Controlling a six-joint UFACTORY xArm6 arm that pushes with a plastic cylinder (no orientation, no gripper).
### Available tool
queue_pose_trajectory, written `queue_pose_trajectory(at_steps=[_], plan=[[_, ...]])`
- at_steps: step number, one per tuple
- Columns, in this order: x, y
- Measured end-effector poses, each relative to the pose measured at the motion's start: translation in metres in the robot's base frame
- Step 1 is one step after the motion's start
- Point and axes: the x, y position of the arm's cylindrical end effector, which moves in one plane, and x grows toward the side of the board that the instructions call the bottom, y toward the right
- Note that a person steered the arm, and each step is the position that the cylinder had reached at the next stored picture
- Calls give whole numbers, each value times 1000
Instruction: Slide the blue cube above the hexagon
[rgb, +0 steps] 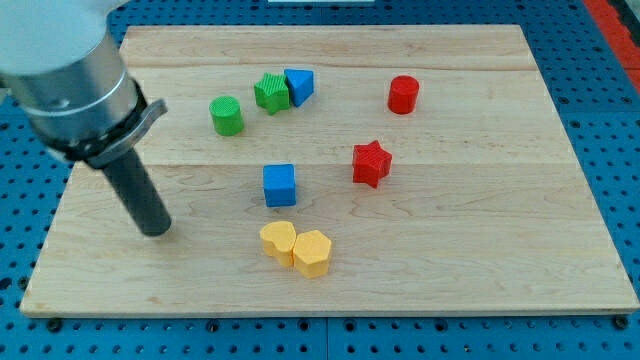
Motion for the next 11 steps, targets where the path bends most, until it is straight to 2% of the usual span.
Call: queue_pose_trajectory(at_steps=[5, 6, 7, 11], plan=[[13, 27], [6, 43], [-20, 100], [-24, 123]])
